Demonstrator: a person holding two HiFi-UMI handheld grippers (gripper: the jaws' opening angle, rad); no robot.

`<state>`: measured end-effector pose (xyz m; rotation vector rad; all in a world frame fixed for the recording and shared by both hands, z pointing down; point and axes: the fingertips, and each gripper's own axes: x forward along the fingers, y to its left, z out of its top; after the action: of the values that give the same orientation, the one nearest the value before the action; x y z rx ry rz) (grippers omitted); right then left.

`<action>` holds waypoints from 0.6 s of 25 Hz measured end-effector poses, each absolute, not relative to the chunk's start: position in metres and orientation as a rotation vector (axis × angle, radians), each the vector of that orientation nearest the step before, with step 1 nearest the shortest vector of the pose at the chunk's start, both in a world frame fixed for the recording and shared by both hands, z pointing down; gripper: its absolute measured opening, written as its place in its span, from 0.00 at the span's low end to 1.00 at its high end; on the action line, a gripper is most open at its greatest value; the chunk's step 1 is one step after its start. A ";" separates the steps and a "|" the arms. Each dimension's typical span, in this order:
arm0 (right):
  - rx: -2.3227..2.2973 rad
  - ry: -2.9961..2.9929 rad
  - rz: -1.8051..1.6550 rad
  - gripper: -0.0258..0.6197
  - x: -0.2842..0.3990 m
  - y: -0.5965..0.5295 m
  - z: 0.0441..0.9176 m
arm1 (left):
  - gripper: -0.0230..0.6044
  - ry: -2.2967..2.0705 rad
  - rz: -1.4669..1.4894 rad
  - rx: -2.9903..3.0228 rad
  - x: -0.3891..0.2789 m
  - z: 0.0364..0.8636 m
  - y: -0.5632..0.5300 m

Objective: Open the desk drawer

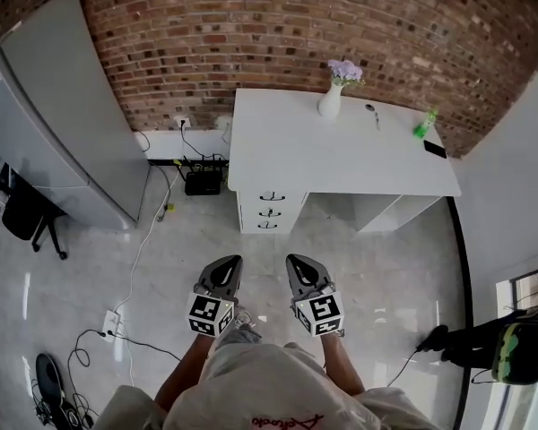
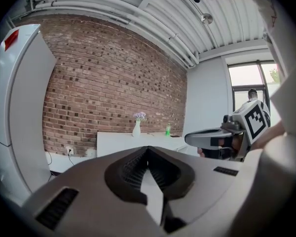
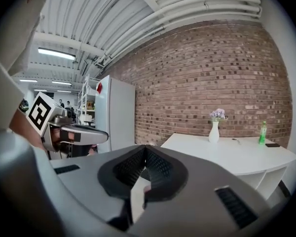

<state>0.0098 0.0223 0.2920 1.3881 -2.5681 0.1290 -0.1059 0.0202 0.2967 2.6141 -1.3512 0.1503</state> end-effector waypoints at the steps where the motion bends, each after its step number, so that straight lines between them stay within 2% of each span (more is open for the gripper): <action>1: 1.403 -2.554 0.122 0.07 0.009 0.014 0.292 | 0.06 -1.346 0.151 2.617 -0.109 0.296 0.013; 9: 1.437 -2.509 0.227 0.07 0.014 -0.029 0.322 | 0.06 -1.320 0.194 2.573 -0.112 0.320 -0.030; 15: 1.386 -2.462 0.279 0.07 0.038 -0.061 0.377 | 0.06 -1.369 0.206 2.496 -0.101 0.361 -0.048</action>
<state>0.0382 -0.0609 0.3770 1.3862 -2.4618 0.2789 -0.1014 -0.0479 0.3614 2.4959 -1.3687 0.2065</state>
